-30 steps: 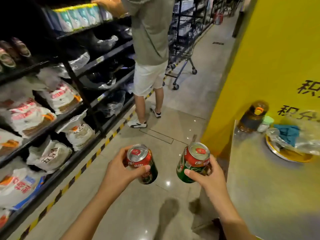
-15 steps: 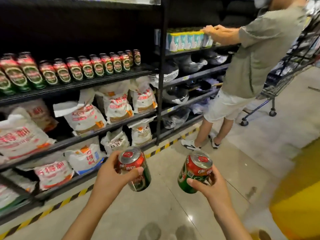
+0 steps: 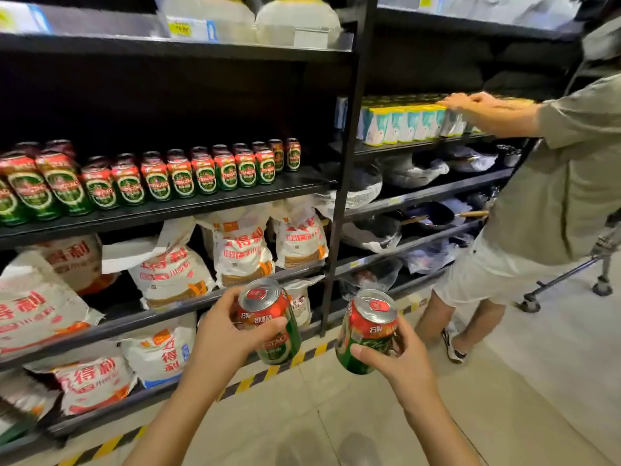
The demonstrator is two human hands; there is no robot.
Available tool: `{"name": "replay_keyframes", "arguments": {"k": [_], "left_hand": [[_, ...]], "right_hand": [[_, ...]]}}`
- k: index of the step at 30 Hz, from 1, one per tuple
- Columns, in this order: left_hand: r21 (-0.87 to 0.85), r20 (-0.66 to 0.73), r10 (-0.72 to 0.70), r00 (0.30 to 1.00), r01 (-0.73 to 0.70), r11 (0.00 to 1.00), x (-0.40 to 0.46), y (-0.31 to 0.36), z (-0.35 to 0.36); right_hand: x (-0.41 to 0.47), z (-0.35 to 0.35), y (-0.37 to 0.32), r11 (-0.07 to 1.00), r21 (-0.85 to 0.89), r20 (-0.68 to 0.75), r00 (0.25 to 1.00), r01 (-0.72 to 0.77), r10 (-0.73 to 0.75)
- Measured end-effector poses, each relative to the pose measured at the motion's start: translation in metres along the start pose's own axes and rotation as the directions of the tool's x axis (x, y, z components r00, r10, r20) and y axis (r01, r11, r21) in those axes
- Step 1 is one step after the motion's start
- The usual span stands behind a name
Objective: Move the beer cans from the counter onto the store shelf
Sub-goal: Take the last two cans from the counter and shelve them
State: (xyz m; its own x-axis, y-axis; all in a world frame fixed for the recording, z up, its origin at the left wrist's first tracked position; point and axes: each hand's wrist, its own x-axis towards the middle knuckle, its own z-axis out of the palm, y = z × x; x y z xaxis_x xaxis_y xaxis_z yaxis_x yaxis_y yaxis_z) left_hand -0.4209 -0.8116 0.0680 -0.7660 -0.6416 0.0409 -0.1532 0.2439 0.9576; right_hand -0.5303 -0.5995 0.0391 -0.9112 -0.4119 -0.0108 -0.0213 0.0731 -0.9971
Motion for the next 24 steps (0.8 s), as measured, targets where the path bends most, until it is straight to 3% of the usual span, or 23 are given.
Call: {"name": "replay_keyframes", "arguments": {"k": [10, 24], "left_hand": [[0.015, -0.056, -0.053, 0.997, 0.054, 0.998, 0.130, -0.012, 0.006], [0.138, -0.024, 0.003, 1.000, 0.000, 0.990, 0.365, -0.014, 0.002]], "right_hand": [[0.139, 0.024, 0.002, 1.000, -0.011, 0.054, 0.999, 0.008, -0.007], [0.352, 0.102, 0.003, 0.998, 0.055, 0.074, 0.997, -0.030, 0.026]]}}
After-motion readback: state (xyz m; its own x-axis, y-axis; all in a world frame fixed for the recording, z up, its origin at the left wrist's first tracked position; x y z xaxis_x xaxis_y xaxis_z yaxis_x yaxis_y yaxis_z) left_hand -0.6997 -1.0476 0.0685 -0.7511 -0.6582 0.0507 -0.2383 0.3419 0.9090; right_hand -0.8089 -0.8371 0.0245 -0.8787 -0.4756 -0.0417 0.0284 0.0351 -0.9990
